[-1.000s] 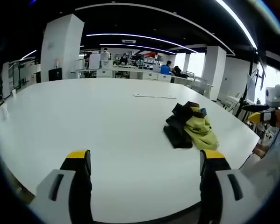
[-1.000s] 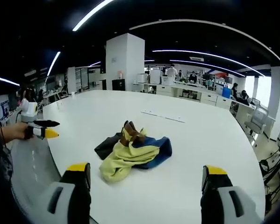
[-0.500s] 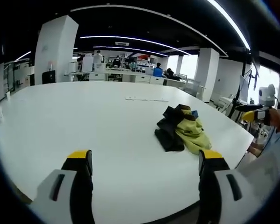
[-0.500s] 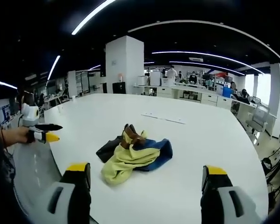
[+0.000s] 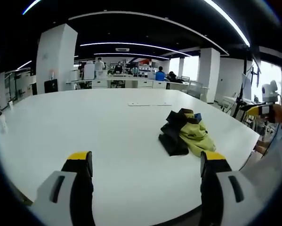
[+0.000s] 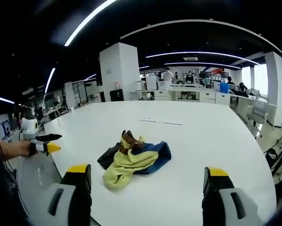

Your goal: Fold the garment on the visible template until the final outline fits inside the template.

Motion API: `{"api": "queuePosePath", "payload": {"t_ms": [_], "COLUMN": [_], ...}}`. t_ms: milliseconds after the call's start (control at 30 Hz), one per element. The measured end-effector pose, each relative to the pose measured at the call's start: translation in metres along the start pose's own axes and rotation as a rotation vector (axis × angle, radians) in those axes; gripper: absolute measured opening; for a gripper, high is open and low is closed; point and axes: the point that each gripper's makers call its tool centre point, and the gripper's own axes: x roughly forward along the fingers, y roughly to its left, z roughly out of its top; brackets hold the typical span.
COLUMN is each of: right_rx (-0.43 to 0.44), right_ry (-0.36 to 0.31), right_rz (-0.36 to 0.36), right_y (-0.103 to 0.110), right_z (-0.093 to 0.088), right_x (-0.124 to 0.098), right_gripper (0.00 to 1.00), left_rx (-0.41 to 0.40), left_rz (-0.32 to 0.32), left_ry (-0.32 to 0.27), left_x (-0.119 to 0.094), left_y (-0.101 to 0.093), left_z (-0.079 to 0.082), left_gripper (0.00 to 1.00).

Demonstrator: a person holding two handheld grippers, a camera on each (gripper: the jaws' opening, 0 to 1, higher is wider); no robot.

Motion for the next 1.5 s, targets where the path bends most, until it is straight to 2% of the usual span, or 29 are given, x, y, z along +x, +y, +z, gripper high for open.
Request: {"api": "queuePosePath", "payload": {"t_ms": [200,333,533,667,933,1033,1133,1267,1400,1500], "right_rx": [-0.016,-0.026,-0.028,-0.033,-0.051,-0.064,-0.061,-0.093,-0.133,-0.151], "right_ry": [0.015,-0.004,-0.007,0.007,0.026,0.06,0.062,0.068,0.086,0.086], "right_rz": [0.007,0.013,0.026,0.036,0.087,0.108,0.14,0.164,0.179,0.189], "right_y": [-0.004,-0.005,-0.001,0.001,0.005,0.006,0.007,0.006,0.002,-0.003], "right_z": [-0.006,-0.003,-0.002,-0.003,0.001,-0.002,0.0,0.003,0.005,0.007], "right_x": [-0.006,-0.009,-0.008,-0.003,0.015,0.026,0.04,0.056,0.072,0.082], "right_gripper": [1.0,1.0,0.98,0.97,0.94,0.9,0.87,0.81,0.7,0.65], "left_rx": [0.046,0.029,0.061,0.094,0.104,0.091,0.111,0.092,0.099,0.106], "left_rz": [0.013,0.002,-0.013,-0.026,-0.071,-0.092,-0.128,-0.161,-0.183,-0.193], "left_ry": [0.014,-0.009,-0.031,-0.014,-0.032,-0.034,-0.027,-0.026,-0.032,-0.032], "left_x": [-0.004,-0.005,-0.004,0.003,0.023,0.034,0.048,0.063,0.073,0.083], "left_y": [-0.003,-0.009,-0.013,-0.014,-0.022,-0.024,-0.028,-0.035,-0.04,-0.042], "left_z": [0.003,0.012,0.028,0.028,0.04,0.041,0.038,0.04,0.046,0.049], "left_gripper": [0.95,0.95,0.94,0.93,0.88,0.85,0.82,0.79,0.73,0.72]}}
